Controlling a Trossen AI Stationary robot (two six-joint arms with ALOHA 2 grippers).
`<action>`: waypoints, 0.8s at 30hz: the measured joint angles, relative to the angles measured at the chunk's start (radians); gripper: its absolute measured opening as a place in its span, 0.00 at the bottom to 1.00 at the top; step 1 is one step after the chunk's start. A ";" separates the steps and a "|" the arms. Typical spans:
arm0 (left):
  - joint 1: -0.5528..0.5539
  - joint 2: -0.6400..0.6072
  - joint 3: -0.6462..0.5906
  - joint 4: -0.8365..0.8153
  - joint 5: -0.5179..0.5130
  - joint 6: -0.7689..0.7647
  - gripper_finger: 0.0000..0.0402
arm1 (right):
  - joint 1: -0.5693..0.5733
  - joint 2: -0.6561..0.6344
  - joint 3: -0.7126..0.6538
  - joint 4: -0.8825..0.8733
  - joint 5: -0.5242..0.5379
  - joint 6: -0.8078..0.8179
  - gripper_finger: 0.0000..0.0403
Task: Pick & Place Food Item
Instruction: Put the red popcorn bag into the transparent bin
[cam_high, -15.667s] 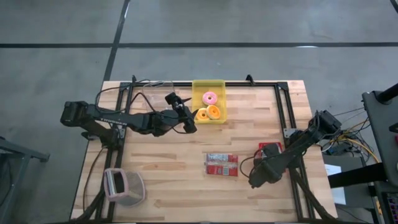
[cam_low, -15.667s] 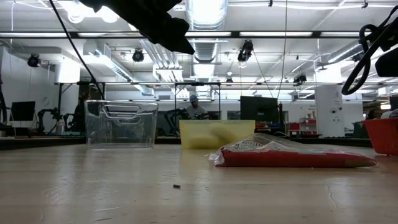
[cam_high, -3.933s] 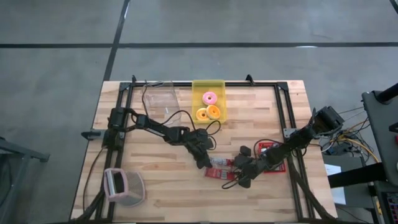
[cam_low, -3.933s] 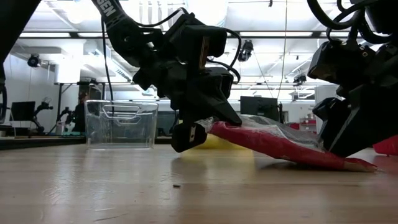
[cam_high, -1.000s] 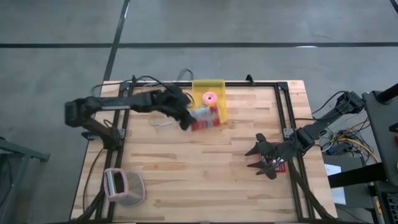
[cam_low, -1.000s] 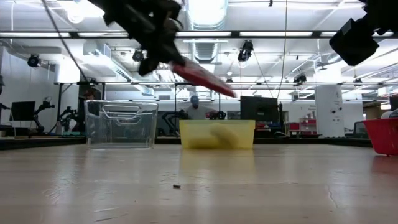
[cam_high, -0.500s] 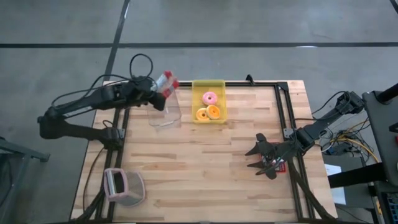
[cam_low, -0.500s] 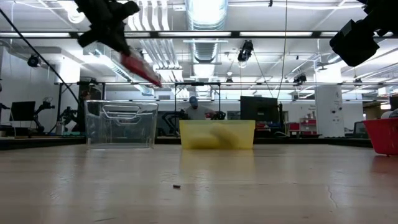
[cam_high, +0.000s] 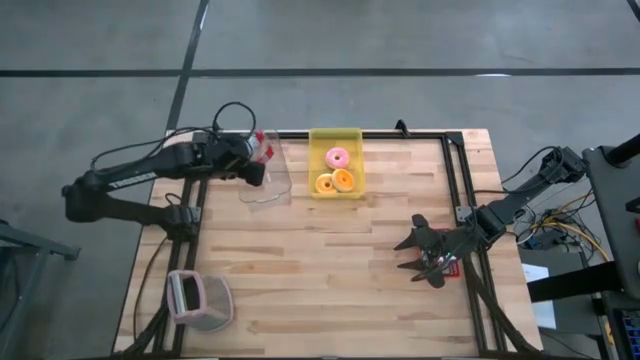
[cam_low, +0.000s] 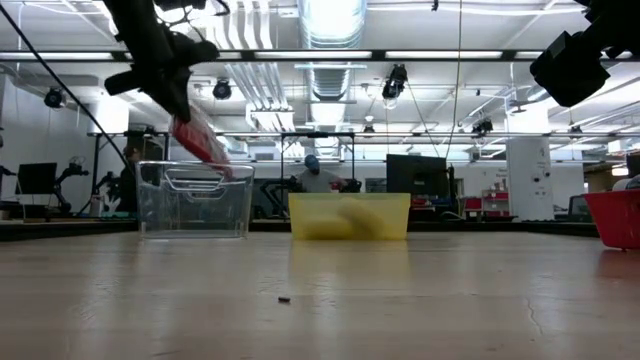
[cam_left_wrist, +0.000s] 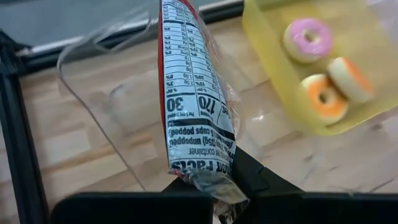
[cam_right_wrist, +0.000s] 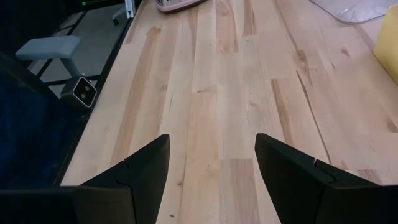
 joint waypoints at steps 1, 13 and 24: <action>0.000 0.006 -0.010 0.001 0.000 -0.008 0.04 | 0.000 0.000 0.000 0.000 0.000 0.000 0.58; 0.001 0.120 -0.109 0.128 -0.033 0.011 0.04 | 0.000 0.000 -0.007 0.000 0.000 0.001 0.58; 0.009 0.264 -0.144 0.173 -0.117 0.011 0.04 | 0.000 0.000 -0.010 0.001 0.001 0.004 0.58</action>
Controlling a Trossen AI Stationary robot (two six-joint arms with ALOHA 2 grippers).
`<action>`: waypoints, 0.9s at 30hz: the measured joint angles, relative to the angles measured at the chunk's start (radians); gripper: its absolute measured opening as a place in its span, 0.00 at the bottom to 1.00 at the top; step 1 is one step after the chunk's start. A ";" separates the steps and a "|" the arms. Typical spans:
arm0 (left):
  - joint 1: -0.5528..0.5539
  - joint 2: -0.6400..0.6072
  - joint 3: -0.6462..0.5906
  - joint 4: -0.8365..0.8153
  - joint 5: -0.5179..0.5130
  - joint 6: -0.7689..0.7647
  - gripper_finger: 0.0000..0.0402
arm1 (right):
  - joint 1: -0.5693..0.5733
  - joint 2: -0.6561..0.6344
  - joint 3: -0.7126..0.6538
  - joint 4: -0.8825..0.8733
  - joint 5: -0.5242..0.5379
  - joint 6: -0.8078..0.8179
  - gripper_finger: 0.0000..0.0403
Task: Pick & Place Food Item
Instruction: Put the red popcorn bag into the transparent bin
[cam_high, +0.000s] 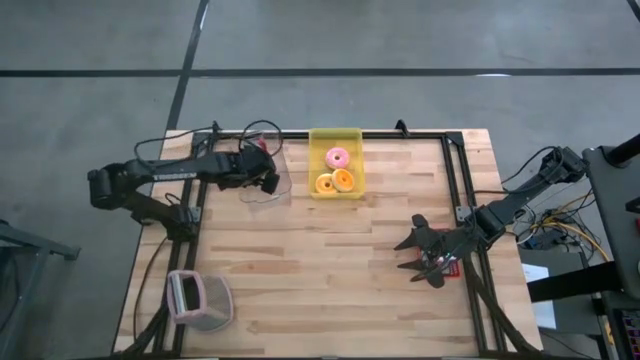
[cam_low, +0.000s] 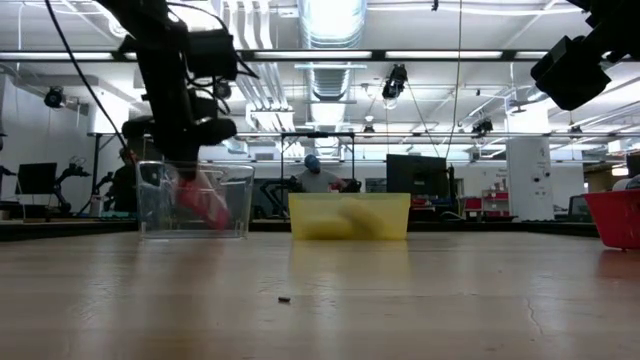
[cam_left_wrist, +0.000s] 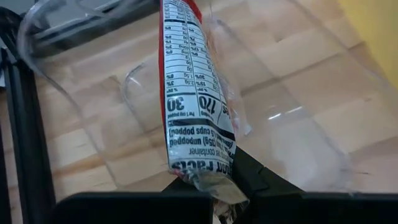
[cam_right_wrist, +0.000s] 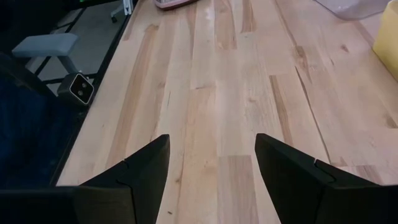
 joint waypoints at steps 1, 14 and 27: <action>0.000 0.014 -0.006 0.011 -0.003 0.000 0.04 | 0.000 0.000 0.000 0.000 0.000 0.000 0.58; 0.005 0.137 -0.013 0.051 -0.017 -0.005 0.10 | 0.000 0.000 -0.002 0.000 0.000 0.000 0.58; 0.005 0.141 -0.015 0.052 -0.005 -0.014 0.12 | 0.000 0.000 -0.002 0.000 0.000 0.000 0.58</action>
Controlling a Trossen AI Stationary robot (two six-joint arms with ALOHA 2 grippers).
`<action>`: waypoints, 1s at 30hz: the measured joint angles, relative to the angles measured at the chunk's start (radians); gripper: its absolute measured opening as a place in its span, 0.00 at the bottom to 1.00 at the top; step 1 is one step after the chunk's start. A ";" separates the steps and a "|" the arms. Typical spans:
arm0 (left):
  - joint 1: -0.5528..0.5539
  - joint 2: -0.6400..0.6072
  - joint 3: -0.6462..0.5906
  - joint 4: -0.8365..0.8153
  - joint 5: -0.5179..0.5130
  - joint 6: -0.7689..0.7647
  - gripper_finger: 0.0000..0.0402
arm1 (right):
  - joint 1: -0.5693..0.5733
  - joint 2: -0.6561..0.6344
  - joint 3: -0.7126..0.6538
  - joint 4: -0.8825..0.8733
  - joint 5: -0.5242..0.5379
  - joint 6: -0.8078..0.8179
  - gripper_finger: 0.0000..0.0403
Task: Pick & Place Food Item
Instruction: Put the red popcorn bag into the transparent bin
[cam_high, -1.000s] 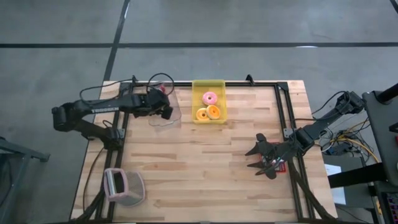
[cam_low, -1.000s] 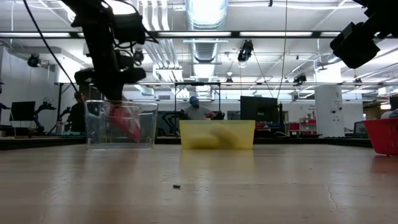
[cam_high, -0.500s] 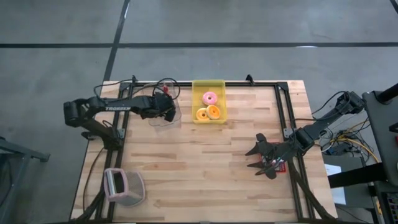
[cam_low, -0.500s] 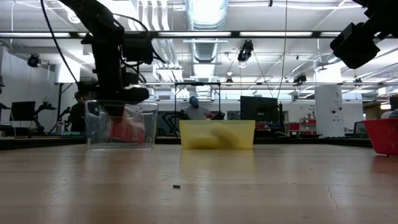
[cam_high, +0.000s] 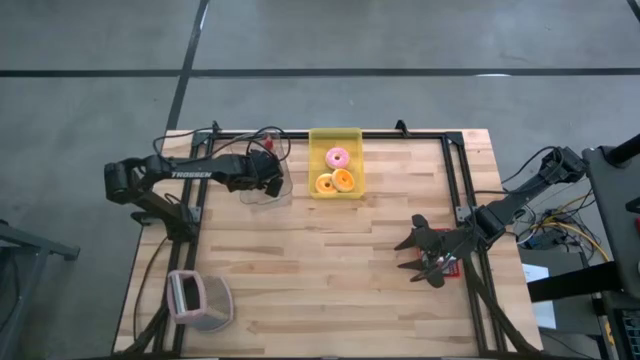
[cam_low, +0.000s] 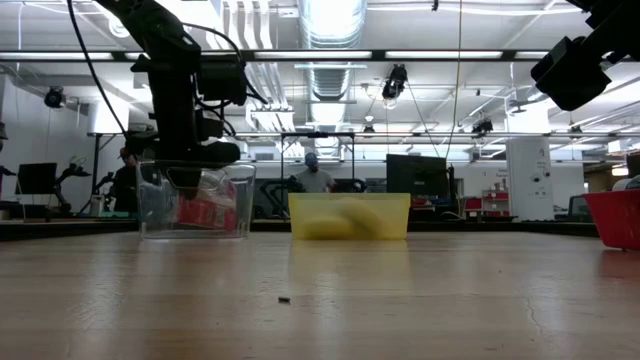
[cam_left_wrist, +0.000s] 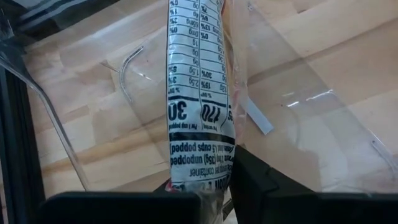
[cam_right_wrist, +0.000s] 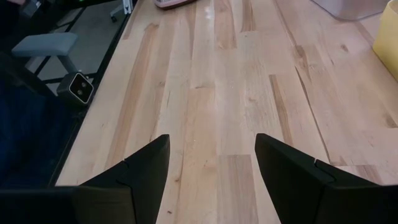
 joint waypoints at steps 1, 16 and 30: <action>0.000 0.000 0.000 0.000 0.000 0.001 0.12 | 0.000 0.000 0.000 0.000 0.000 0.000 0.58; -0.001 0.000 0.000 0.000 0.025 0.011 0.16 | 0.000 0.000 0.000 0.001 0.000 0.000 0.58; -0.001 -0.001 0.000 -0.009 0.023 0.018 0.26 | 0.000 0.000 0.000 0.001 0.000 0.000 0.58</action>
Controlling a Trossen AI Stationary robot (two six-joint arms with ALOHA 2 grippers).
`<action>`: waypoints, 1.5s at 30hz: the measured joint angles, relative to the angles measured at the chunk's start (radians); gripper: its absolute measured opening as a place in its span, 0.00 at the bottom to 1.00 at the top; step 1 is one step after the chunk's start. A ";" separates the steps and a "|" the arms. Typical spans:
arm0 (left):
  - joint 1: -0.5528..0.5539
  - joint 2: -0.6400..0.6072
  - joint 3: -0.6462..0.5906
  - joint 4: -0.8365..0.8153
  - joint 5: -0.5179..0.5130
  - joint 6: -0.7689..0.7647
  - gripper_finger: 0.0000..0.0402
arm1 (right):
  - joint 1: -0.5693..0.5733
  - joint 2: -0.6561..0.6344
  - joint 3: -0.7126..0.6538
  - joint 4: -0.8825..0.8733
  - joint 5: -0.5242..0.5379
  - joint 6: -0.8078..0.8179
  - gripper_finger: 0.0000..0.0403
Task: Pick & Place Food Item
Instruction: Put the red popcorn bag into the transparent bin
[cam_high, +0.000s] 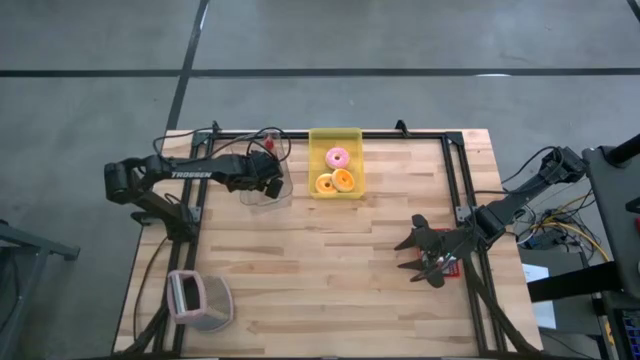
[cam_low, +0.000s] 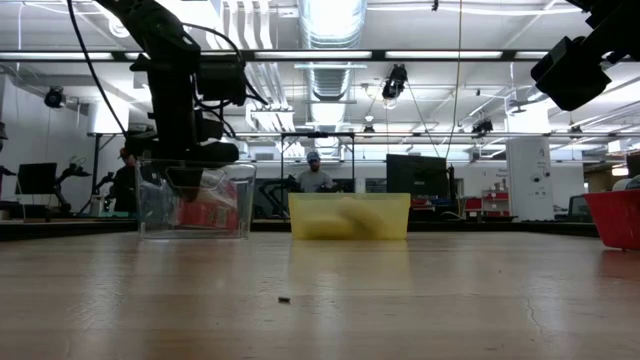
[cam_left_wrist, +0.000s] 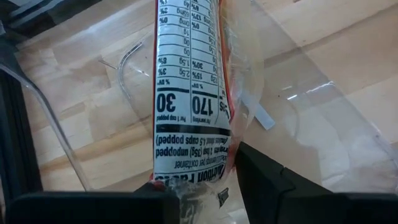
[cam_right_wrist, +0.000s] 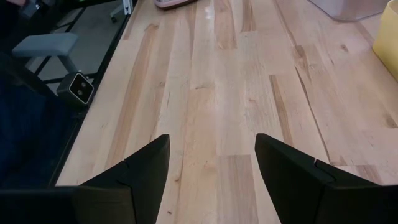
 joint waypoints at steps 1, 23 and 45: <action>0.000 0.000 0.000 -0.003 -0.001 0.000 0.26 | 0.000 0.000 0.000 0.000 0.000 0.000 0.58; 0.013 0.000 0.000 -0.002 0.052 -0.006 0.29 | 0.000 0.000 0.000 0.000 0.000 0.000 0.58; 0.013 0.000 0.000 0.010 0.078 0.050 0.61 | 0.000 0.000 0.000 0.000 0.000 0.000 0.58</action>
